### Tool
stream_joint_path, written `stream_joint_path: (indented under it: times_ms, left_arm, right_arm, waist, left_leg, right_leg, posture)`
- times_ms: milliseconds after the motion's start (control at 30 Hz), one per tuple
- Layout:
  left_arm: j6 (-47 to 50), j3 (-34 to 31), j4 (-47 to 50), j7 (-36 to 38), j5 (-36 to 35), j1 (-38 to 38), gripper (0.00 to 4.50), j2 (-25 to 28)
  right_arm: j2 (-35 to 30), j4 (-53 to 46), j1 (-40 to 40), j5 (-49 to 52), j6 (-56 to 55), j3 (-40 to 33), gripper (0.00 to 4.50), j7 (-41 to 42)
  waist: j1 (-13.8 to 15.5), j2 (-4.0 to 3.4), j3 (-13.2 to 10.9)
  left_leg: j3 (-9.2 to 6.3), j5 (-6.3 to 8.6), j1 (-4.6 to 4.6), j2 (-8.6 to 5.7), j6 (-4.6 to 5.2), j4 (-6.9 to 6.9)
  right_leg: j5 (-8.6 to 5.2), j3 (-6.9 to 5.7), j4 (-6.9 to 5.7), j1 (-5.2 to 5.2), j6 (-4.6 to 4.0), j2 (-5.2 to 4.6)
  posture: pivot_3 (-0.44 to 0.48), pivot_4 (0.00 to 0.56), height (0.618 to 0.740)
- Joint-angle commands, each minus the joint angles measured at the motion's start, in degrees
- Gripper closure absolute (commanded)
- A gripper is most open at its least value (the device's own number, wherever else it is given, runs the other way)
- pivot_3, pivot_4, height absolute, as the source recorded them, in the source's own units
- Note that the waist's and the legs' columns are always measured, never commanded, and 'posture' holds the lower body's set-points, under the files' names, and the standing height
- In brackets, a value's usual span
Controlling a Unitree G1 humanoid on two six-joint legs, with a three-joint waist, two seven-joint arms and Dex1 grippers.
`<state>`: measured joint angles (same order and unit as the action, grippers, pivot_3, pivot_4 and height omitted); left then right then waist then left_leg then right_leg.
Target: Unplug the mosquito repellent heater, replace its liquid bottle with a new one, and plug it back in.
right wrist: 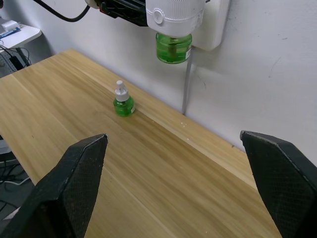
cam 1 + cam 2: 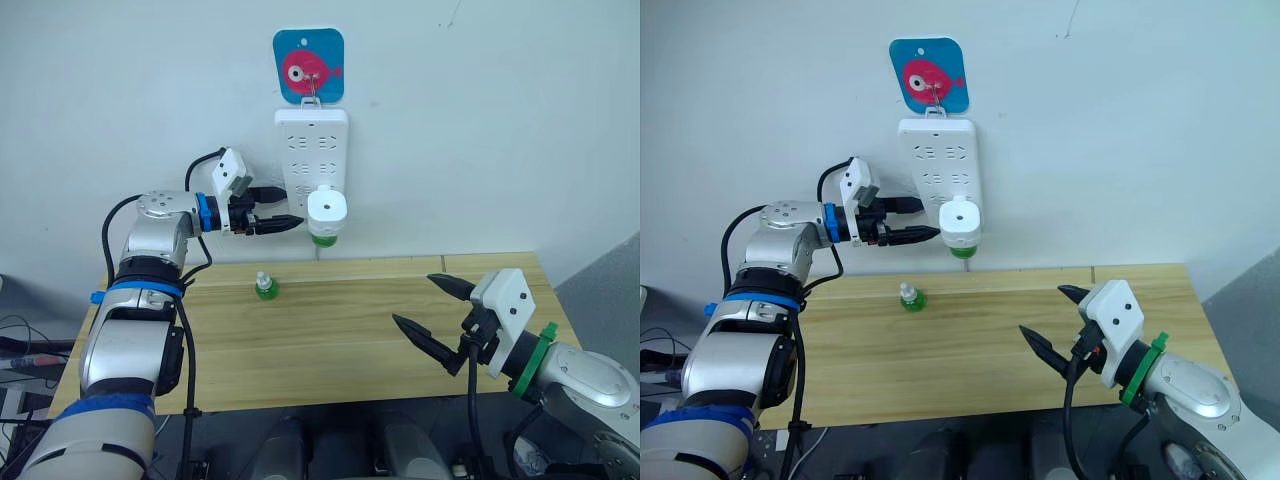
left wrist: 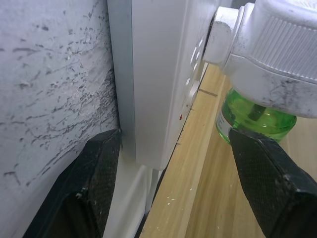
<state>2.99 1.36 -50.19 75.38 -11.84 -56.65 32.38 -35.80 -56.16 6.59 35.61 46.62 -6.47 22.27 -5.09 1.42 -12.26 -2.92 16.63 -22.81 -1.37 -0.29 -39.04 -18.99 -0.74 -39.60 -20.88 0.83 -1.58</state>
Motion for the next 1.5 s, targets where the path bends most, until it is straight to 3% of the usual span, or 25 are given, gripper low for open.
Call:
stream_joint_path:
  times_ms: [33, 667, 767, 967, 1233, 1500]
  left_arm:
    - [-1.0, -1.4, 1.3, 1.2, -0.5, -2.7, 0.88, 0.7]
    - [2.7, -2.7, 5.8, 1.1, -1.9, -3.5, 0.88, -1.6]
    - [3.3, -2.9, 5.3, 0.9, -2.0, -3.9, 1.45, -1.6]
    - [4.9, -2.6, 7.4, 1.4, -2.3, -3.3, 3.16, -1.7]
    - [9.3, -2.6, 14.6, 0.8, -3.2, -0.3, 3.21, -1.8]
    - [11.7, -2.8, 19.0, -1.4, -3.4, 2.1, 3.21, -1.8]
  right_arm:
    - [-0.4, -1.8, 0.3, 1.0, -0.8, -0.8, 0.00, 0.2]
    - [-0.4, -0.9, 0.7, 0.8, -1.6, -0.7, 0.00, 1.1]
    - [-0.1, -0.7, 0.6, 0.4, -1.8, -0.4, 0.00, 0.9]
    - [2.7, -1.0, -2.0, -3.4, -2.2, 1.8, 0.00, -4.4]
    - [12.6, 1.1, -14.8, -12.3, 5.8, 14.0, 0.00, -19.8]
    - [22.9, 9.2, -24.9, -19.9, 6.8, 22.3, 0.00, -26.2]
  waist:
    - [0.0, 0.00, 0.0]
    - [-0.1, 0.01, 0.0]
    - [-0.1, 0.01, 0.0]
    - [-0.1, 0.00, 0.0]
    - [-0.7, -0.02, 0.0]
    - [-0.7, -0.03, 0.0]
  left_leg:
    - [0.01, 0.00, -0.06, -0.01, 0.00, -0.01]
    - [0.02, -0.02, -0.13, -0.03, 0.00, -0.05]
    - [0.02, -0.02, -0.13, -0.03, 0.00, -0.05]
    - [0.02, -0.07, -0.12, -0.03, -0.01, -0.05]
    - [0.02, -0.21, -0.16, -0.03, -0.13, -0.02]
    - [-0.04, -0.36, -0.22, -0.04, -0.40, 0.05]
  right_leg:
    - [0.00, 0.02, -0.08, -0.10, 0.00, 0.00]
    - [0.00, 0.05, -0.38, -0.32, 0.00, 0.00]
    - [0.00, 0.05, -0.37, -0.32, 0.00, 0.00]
    - [0.00, 0.05, -0.39, -0.32, 0.00, 0.00]
    - [0.00, 0.13, -0.45, -0.47, 0.00, 0.00]
    - [0.01, 0.11, -0.47, -0.55, -0.01, 0.00]
  posture:
    - [-0.270, 0.222, 0.740]
    - [-0.271, 0.218, 0.740]
    - [-0.271, 0.217, 0.740]
    - [-0.268, 0.217, 0.740]
    - [-0.266, 0.220, 0.740]
    - [-0.256, 0.216, 0.740]
